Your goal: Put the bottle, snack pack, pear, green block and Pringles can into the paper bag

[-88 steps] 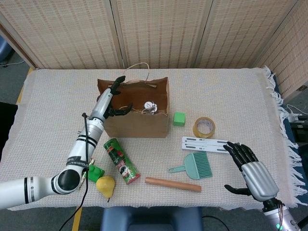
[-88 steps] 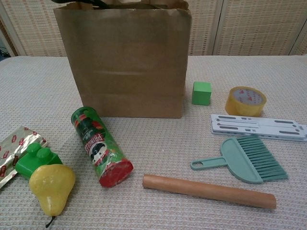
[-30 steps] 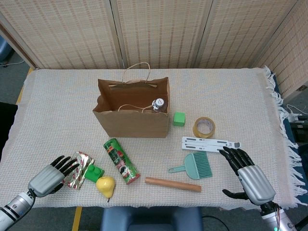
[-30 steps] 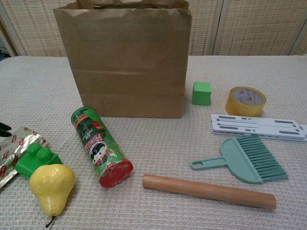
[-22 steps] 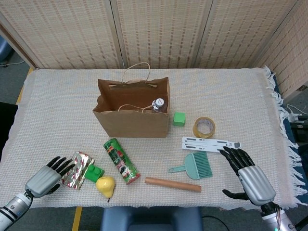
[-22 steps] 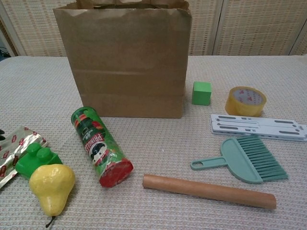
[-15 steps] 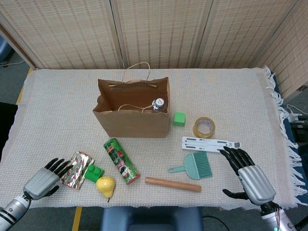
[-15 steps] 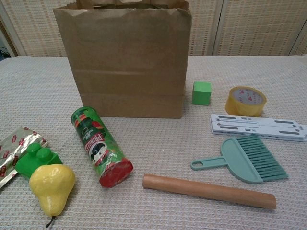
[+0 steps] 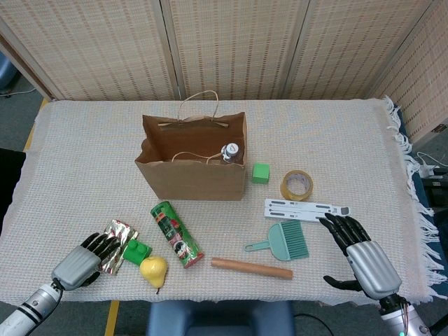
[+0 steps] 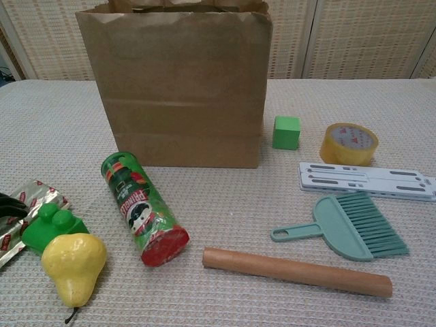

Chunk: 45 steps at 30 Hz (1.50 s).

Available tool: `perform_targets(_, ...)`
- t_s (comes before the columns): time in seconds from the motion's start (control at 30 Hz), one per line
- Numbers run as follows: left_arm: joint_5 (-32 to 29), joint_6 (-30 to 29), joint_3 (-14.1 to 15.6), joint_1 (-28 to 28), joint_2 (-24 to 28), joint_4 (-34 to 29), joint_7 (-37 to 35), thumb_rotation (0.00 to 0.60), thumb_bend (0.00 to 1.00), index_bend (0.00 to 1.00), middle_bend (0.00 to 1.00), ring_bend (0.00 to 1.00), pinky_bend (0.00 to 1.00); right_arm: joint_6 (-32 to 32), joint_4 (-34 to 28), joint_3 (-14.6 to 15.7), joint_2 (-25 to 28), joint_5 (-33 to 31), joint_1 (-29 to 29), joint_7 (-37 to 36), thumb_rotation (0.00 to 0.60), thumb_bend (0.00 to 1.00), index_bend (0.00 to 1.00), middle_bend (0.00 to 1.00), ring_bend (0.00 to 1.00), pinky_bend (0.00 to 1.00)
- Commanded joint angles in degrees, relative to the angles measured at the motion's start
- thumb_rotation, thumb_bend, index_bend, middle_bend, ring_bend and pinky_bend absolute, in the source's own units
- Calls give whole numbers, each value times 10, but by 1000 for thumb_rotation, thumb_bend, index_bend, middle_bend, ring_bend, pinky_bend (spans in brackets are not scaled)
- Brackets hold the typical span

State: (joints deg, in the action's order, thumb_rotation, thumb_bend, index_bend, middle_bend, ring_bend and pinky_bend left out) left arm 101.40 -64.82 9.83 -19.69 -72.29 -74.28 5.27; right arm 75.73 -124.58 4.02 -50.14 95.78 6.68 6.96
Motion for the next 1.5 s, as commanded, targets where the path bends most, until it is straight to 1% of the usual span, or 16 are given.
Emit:
perform_targets(0.03,-6,7,-4,-5,-11,4,4,600,372,0,0,0,74,0,0,1,0,0,-1,0,600,2,0,0,0,0)
perform_targets(0.23,-20,24,-10,-13,-38,19,6,600,373,0,0,0,78,1,0,1,0,2,-1,-1,600,3,0,0,0,0)
perform_targets(0.3,-22,21,-12,-14,-47,26,5,600,410,34,16,15,154,1,0,1,1,2,-1,-2,600,3,0,0,0,0)
perform_targets(0.33,-22,16,-14,-13,-51,30,3,600,433,82,52,44,208,0,0,1,1,2,-1,-3,600,3,0,0,0,0)
perform_targets(0.4,-18,3,-14,-12,-58,39,-6,600,529,348,291,249,456,-1,0,1,1,1,0,-4,600,3,0,0,0,0)
perform_targets(0.43,-14,-5,-13,-12,-61,44,-10,600,556,423,374,323,528,-1,0,1,1,1,0,-4,600,3,0,0,0,0)
perform_targets(0.47,-10,-12,-13,-11,-62,49,-12,600,600,517,491,431,624,-2,1,1,1,1,0,-5,600,3,0,0,0,0)
perform_targets(0.53,-6,-26,-14,-10,-63,54,-14,600,661,595,600,530,712,-2,1,2,2,1,0,-6,600,3,0,0,0,0)
perform_targets(0.7,-18,-59,-31,-7,-49,40,-23,600,713,660,669,594,776,0,0,3,4,5,0,-9,600,3,0,0,0,0)
perform_targets(0.83,-37,-89,-57,-3,-33,23,-23,600,736,675,685,609,786,2,-1,4,5,9,-2,-11,600,3,0,0,0,0)
perform_targets(0.93,-70,-113,-89,1,-19,3,-28,600,737,675,686,610,786,4,-2,5,6,13,-3,-12,600,3,0,0,0,0)
perform_targets(1.03,-121,-135,-132,7,-6,-33,-44,600,737,675,685,610,785,5,-3,7,7,17,-4,-13,600,3,0,0,0,0)
perform_targets(1.13,-188,-147,-183,12,9,-90,-72,600,737,674,684,610,784,6,-3,8,7,21,-4,-14,600,3,0,0,0,0)
perform_targets(1.3,-328,-158,-288,14,29,-224,-120,600,733,670,682,609,776,5,-4,9,7,22,-5,-13,600,3,0,0,0,0)
perform_targets(1.43,-459,-145,-387,5,53,-360,-175,600,733,666,680,609,773,5,-4,10,6,23,-5,-12,600,3,0,0,0,0)
perform_targets(1.5,-484,-140,-408,-1,59,-385,-183,600,732,666,680,609,772,5,-4,10,6,23,-5,-12,600,3,0,0,0,0)
